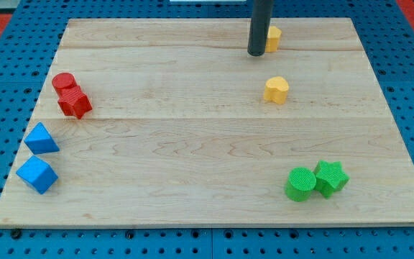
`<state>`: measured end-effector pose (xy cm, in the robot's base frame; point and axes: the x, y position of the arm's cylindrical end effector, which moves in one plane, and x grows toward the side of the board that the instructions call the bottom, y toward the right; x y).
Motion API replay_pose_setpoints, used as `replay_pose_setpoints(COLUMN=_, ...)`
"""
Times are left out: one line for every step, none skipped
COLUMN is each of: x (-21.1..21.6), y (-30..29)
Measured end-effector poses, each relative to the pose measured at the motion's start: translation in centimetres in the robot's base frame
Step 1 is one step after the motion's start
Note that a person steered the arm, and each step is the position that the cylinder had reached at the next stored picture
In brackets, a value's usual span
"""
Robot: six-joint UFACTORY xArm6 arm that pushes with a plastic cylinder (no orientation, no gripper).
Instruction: Move yellow heart towards yellow hexagon
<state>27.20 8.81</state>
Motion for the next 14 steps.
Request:
replay_pose_setpoints(x=-1.4, y=5.6)
replay_pose_setpoints(x=-0.4, y=7.4)
replay_pose_setpoints(x=8.2, y=13.8)
replay_pose_setpoints(x=17.0, y=12.8)
replay_pose_setpoints(x=14.1, y=5.4)
replay_pose_setpoints(x=11.2, y=1.6)
replay_pose_setpoints(x=13.6, y=-0.5)
replay_pose_setpoints(x=8.7, y=-2.7)
replay_pose_setpoints(x=5.1, y=0.8)
replay_pose_setpoints(x=4.1, y=3.5)
replay_pose_setpoints(x=4.3, y=3.7)
replay_pose_setpoints(x=6.4, y=3.4)
replay_pose_setpoints(x=7.9, y=5.4)
replay_pose_setpoints(x=4.9, y=6.7)
